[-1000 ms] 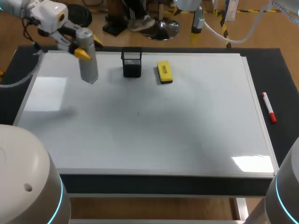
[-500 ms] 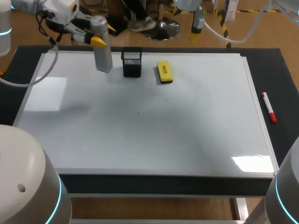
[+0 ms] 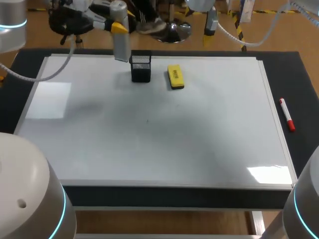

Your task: Pick up the inspection probe, press it on each red-marked spot on the whiteboard one by one, put down the probe, pick up the eraser, and wipe off all the red marks.

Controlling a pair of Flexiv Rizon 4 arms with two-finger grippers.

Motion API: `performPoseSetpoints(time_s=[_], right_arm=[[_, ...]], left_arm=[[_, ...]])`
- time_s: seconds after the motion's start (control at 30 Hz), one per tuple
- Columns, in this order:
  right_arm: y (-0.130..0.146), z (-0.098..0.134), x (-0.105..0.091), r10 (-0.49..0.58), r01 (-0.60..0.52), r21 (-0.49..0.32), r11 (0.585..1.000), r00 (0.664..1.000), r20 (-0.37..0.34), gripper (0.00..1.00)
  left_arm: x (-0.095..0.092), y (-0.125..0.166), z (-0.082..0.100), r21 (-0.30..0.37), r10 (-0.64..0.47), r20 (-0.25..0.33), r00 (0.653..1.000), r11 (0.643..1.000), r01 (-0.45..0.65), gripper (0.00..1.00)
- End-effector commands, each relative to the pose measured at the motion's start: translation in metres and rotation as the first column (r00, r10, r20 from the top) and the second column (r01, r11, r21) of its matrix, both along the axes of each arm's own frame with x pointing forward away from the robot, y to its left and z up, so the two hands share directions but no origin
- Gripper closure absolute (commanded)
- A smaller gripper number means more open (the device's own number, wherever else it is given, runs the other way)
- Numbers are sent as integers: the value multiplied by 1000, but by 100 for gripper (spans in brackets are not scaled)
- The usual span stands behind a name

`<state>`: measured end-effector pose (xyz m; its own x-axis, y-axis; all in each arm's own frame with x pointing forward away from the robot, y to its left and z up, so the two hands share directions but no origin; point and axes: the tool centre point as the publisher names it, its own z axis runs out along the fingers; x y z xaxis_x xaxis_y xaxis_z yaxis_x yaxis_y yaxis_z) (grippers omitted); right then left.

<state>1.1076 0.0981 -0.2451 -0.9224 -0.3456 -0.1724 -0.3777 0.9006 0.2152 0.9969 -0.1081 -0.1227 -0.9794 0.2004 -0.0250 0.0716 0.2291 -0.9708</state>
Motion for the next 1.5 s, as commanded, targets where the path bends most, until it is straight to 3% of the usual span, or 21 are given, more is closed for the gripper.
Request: performPoseSetpoints(time_s=[0.03, 0.6, 1.5], right_arm=[[-1, 1, 0, 1, -1, -5, 1000, 1000, -2, 0], [-1, 1, 0, 1, -1, -5, 1000, 1000, -2, 0], [-1, 1, 0, 1, -1, -5, 1000, 1000, -2, 0]], left_arm=[[7, -10, 0, -9, 25, -1, 1000, 1000, -25, 100], [39, -25, -16, -52, 171, -32, 985, 984, -172, 100], [67, -40, -46, -77, 180, -7, 984, 981, -180, 100]])
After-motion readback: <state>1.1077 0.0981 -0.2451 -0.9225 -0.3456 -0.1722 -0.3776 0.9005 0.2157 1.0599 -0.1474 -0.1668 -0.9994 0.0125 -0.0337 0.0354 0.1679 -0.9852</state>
